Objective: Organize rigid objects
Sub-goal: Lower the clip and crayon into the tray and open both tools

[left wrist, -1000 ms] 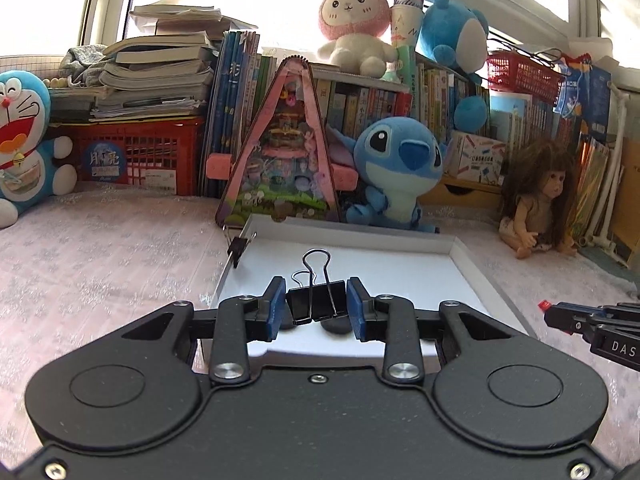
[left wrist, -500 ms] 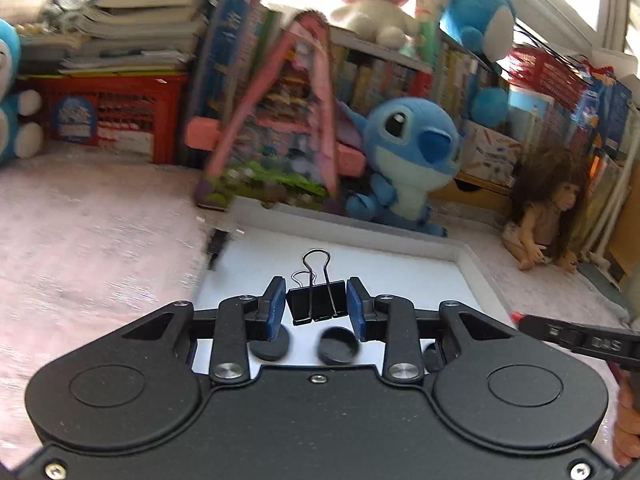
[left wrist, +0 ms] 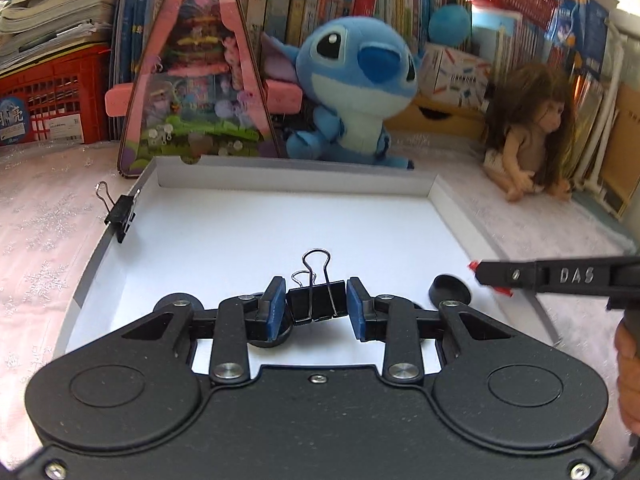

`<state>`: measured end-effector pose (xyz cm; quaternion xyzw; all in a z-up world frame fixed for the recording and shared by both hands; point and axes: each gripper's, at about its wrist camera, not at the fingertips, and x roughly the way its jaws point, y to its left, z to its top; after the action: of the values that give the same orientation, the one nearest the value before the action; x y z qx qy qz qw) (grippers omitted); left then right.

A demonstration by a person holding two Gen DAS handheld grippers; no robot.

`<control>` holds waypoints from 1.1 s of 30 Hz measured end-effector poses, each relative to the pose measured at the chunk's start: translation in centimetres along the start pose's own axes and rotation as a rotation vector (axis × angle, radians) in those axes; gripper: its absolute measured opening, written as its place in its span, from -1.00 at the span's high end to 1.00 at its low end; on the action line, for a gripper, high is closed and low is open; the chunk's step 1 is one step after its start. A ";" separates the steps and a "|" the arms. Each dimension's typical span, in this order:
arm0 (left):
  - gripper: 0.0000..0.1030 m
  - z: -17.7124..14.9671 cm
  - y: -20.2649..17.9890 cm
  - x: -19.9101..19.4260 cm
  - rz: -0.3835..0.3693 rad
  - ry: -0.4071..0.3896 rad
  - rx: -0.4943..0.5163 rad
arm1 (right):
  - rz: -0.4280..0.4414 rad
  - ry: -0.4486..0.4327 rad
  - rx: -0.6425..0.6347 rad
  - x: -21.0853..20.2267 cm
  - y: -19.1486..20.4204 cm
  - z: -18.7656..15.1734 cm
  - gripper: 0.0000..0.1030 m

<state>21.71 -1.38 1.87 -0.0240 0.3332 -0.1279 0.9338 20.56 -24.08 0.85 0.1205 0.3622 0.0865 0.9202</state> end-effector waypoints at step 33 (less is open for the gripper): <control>-0.52 -2.4 -1.0 -6.1 -0.034 -0.062 0.076 | 0.020 -0.161 -0.240 -5.3 2.3 -4.0 -0.47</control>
<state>15.46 -0.70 3.93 0.0019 0.2984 -0.1555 0.9417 13.83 -22.58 2.08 0.0196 0.2731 0.1283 0.9532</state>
